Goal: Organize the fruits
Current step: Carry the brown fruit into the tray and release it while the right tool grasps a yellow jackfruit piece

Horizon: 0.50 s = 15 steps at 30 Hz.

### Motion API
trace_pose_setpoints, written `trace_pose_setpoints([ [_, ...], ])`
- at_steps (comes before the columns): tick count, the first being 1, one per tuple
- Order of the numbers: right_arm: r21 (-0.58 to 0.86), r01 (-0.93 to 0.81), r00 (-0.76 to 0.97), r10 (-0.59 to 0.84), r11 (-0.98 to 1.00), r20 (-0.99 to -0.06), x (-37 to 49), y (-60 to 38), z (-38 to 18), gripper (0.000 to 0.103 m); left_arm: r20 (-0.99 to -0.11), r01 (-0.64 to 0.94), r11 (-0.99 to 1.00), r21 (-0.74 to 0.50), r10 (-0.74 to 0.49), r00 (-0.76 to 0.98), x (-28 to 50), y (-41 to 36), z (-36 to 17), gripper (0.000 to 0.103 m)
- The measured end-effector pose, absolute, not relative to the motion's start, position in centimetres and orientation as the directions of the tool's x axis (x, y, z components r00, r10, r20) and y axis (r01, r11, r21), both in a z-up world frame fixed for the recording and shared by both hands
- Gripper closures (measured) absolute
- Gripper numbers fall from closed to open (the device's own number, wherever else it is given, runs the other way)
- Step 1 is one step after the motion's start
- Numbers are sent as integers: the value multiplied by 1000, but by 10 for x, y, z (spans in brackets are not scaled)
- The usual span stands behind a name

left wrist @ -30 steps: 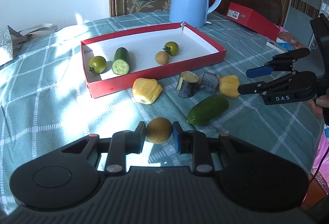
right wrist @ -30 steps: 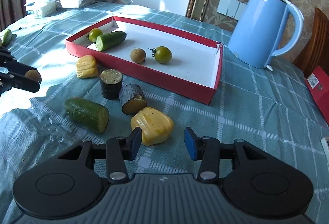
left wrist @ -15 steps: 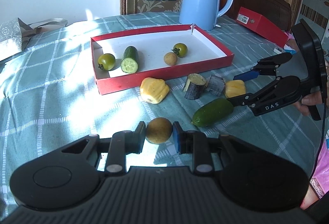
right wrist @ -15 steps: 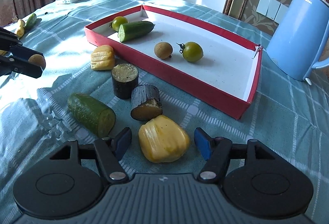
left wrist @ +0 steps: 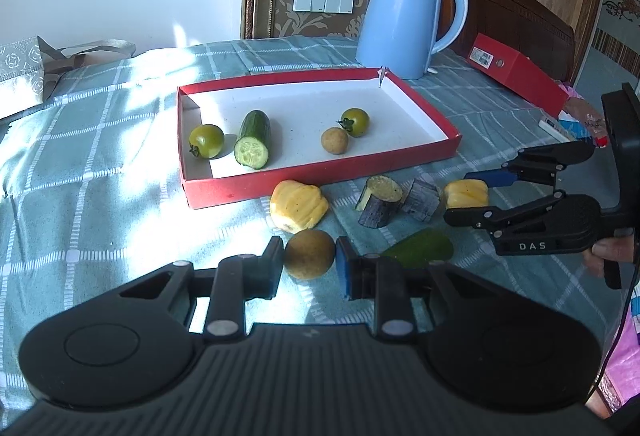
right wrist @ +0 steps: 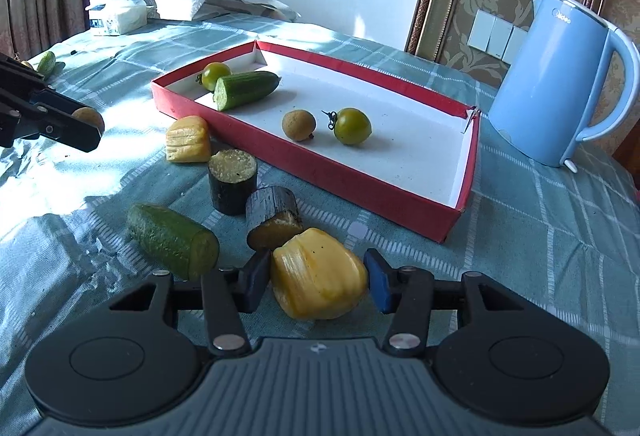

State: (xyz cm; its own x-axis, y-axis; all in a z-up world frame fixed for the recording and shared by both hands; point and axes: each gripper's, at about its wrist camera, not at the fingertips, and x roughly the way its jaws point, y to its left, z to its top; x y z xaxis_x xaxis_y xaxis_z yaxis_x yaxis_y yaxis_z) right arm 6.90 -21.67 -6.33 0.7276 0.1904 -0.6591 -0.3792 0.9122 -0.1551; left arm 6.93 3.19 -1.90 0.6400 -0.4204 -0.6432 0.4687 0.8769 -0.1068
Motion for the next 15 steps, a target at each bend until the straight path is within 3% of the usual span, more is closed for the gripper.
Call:
trace_pose_setpoints([
  [8,-173,-311,783,149,935,-604,58,-227,-41,53,-603,499,861,-97,-450,659,116,4,-2,78],
  [15,-157,-250,811,118,955,-573,51,-242,-26,53,-614,444,896,-28,-366,699,181,-26,-12,78],
])
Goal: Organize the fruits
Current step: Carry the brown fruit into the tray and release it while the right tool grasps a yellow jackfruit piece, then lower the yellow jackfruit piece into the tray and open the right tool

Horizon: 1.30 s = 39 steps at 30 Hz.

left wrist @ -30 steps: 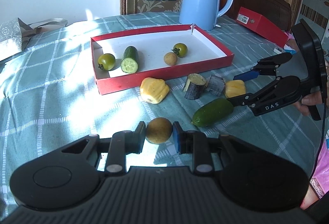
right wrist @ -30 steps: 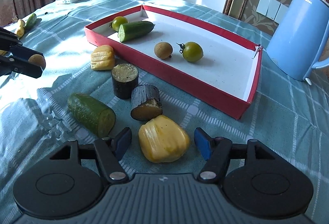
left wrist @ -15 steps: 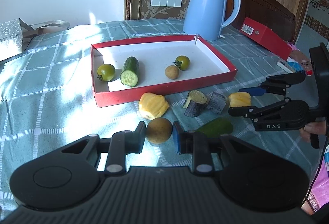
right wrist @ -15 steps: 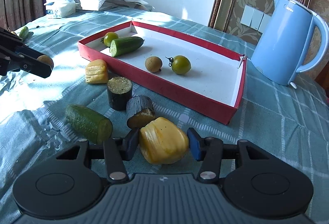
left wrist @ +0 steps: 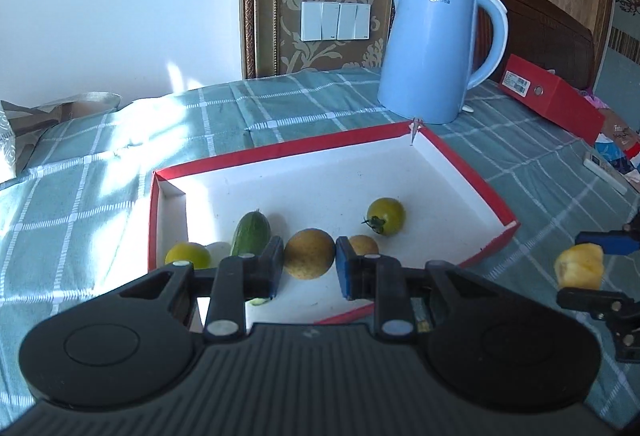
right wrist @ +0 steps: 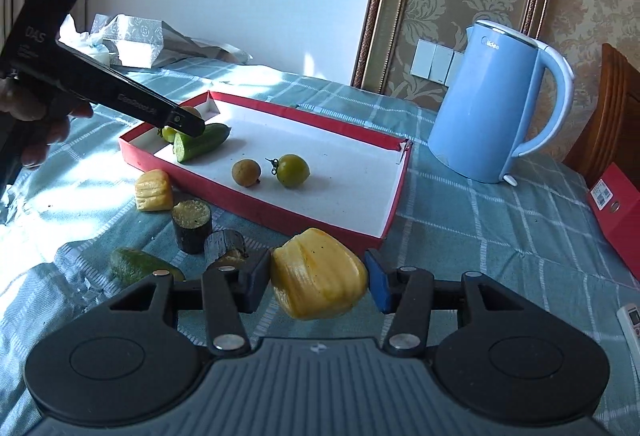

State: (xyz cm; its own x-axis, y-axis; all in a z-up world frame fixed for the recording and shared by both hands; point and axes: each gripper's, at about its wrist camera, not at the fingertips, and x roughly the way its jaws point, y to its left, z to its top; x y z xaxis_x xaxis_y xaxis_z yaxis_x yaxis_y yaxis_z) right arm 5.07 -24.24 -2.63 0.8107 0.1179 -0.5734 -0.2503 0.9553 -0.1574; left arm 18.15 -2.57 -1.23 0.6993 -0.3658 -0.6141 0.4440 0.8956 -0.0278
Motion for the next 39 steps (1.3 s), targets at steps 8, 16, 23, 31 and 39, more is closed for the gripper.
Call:
trace_pose_setpoints([
  [8,-143,-204,815,87,969,-572,54,-256,-25,53,-655,440,898,7,-328,681,217,-48,-37,78],
  [16,-143,-204,808,85,968,-583,58,-259,-28,53,-672,417,909,14,-300,677,220,-50,-50,70],
  [23,-152,-213,819,92,965,-566,65,-257,-22,53,-611,371,928,42,-270,744,196,-39,-25,56],
  [31,-176,-213,851,94,961,-517,83,-247,-4,53,-554,317,947,-61,-296,778,134,2,5,52],
  [39,-158,-211,844,98,965,-527,120,-234,-4,53,-611,263,960,-93,-263,746,78,39,-7,52],
])
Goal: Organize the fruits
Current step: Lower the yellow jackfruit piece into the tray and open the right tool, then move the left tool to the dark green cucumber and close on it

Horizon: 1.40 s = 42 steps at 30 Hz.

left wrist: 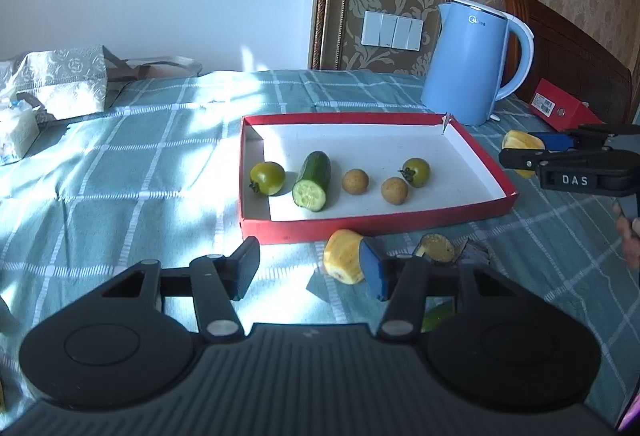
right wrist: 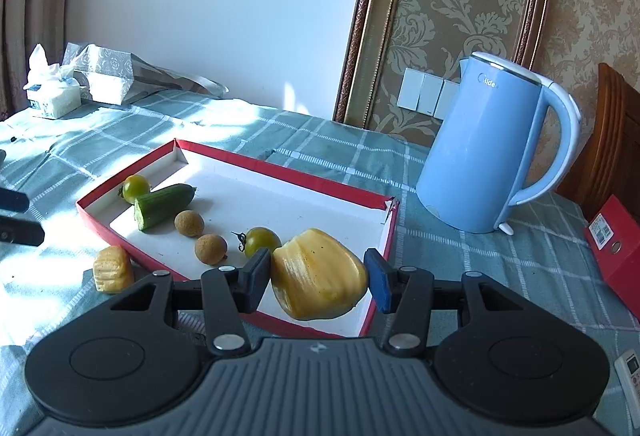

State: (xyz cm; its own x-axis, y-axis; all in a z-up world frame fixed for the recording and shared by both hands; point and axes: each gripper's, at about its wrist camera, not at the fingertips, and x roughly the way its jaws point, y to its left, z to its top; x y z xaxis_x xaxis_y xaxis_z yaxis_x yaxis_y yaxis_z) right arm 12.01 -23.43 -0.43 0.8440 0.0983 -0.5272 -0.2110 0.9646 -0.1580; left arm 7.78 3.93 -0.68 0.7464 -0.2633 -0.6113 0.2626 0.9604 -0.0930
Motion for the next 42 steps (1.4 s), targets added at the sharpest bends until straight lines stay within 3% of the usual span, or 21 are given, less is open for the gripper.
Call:
trace_pose_setpoints([
  [10,-168,-207,793,65,964,-606,165,-222,-36,53,-646,206,975,-85,-211,734,52,62,-18,52],
  [24,-113,-177,742,57,978,-668,184,-223,-65,51,-656,262,964,-51,-231,718,48,50,-23,46],
  [30,-75,-103,819,42,992,-572,142,-236,-31,28,-658,331,942,-65,-290,695,47,42,-23,46],
  [37,-9,-26,824,16,1000,-567,67,-257,-20,28,-656,507,861,-34,-402,639,41,7,-29,45],
  [40,-23,7,813,-19,1000,-583,40,-263,-26,28,-656,578,816,-3,-438,615,40,-6,-32,35],
  [42,-29,28,806,-39,999,-590,27,-267,-28,28,-652,613,790,23,-453,608,41,-13,-33,34],
])
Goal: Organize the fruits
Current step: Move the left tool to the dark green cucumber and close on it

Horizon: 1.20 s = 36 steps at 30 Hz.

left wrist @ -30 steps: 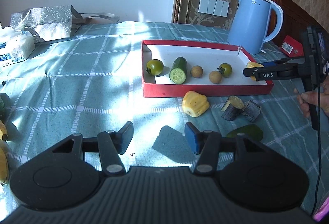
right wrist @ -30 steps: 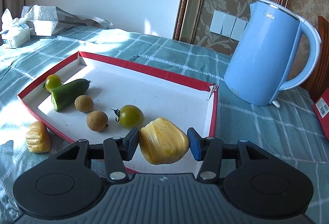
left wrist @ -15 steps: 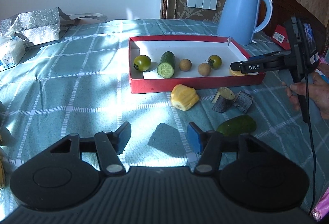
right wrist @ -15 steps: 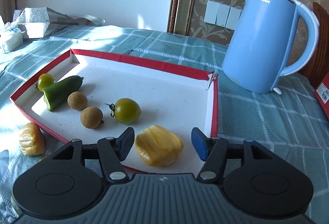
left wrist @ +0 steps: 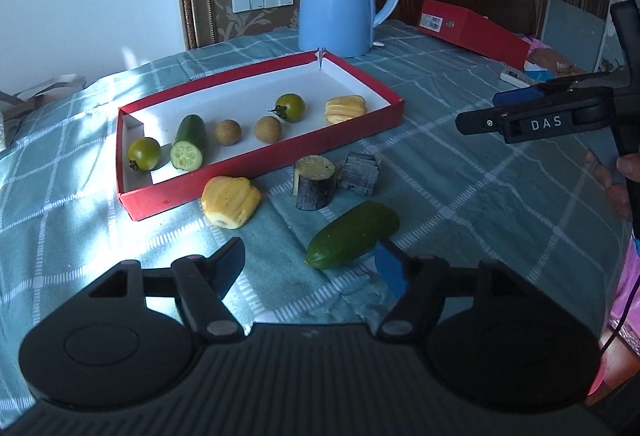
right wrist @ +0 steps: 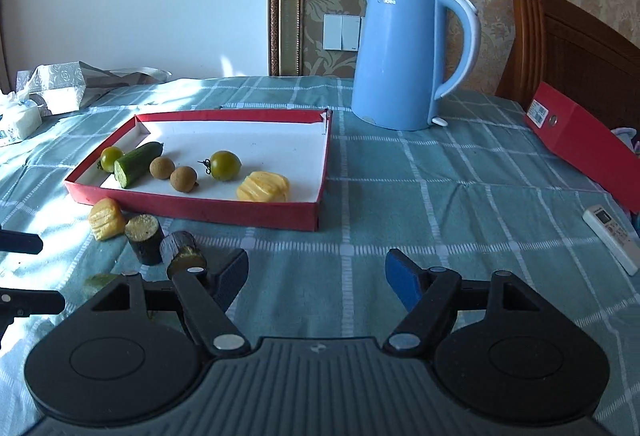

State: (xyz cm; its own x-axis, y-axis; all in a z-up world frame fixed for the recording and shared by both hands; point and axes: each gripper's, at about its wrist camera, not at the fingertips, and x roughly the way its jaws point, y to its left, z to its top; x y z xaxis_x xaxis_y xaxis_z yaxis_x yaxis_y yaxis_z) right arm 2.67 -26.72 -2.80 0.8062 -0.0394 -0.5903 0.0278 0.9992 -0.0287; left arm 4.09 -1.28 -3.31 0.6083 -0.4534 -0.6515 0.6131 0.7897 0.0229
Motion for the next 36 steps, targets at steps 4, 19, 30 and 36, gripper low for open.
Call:
trace_pose_setpoints([
  [4,-21,81,797,-77,997,-600,8,-275,-31,28,-652,676,736,34,-497,573,50,-21,-38,39],
  [19,9,170,777,-129,985,-616,-17,-277,-37,28,-707,814,576,73,-546,449,75,-48,-59,44],
  [30,9,190,766,-143,982,-626,-21,-279,-38,28,-735,866,499,33,-575,359,92,-54,-70,54],
  [36,15,189,763,-137,982,-632,-18,-280,-40,28,-732,869,493,27,-583,353,90,-55,-70,60],
])
